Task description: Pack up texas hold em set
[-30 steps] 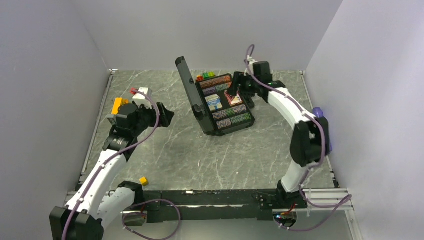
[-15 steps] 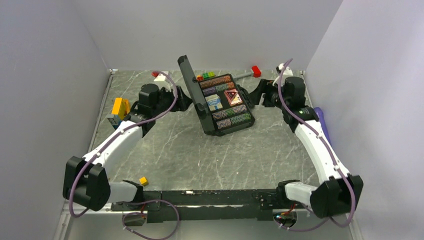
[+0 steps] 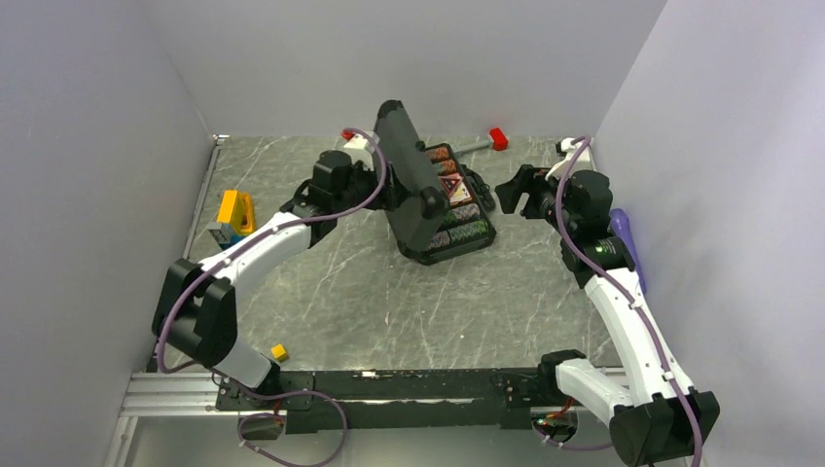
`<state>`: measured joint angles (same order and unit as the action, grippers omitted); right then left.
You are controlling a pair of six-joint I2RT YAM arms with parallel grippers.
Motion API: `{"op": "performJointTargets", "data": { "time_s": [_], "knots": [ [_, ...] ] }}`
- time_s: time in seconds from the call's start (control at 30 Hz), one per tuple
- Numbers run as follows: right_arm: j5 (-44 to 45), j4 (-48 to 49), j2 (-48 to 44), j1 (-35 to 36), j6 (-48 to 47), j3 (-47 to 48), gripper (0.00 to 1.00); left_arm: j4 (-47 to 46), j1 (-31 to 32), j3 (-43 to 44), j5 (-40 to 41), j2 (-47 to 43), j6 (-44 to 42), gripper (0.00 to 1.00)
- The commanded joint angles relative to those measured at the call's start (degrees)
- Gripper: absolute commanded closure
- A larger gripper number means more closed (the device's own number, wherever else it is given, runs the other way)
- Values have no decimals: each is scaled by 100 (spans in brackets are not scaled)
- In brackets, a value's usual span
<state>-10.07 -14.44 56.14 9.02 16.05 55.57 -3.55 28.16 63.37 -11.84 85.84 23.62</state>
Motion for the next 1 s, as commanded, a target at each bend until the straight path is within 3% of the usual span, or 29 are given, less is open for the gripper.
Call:
{"op": "performJointTargets", "data": {
  "time_s": [0.0, 0.27, 0.47, 0.6, 0.77, 0.97],
  "knots": [
    [39, 393, -144, -23, 84, -84, 20, -288, 298, 529, -202, 417, -86, 19],
    [-294, 575, -65, -40, 320, -161, 14, 0, 688, 1010, -245, 862, -548, 19],
    [-663, 874, 273, -248, 558, -237, 9, 255, 692, 840, 94, 449, -751, 19],
    [-1606, 1393, 854, -834, 1012, -312, 9, 761, 659, 759, 285, 14, -1029, 18],
    [-2763, 2520, 2193, -1736, 1702, -215, 10, 1356, 206, 413, 182, -805, -1205, 16],
    [-3349, 3221, 3806, -2035, 2156, 59, 19, 1793, -794, -207, -28, -1846, -1299, 14]
  ]
}}
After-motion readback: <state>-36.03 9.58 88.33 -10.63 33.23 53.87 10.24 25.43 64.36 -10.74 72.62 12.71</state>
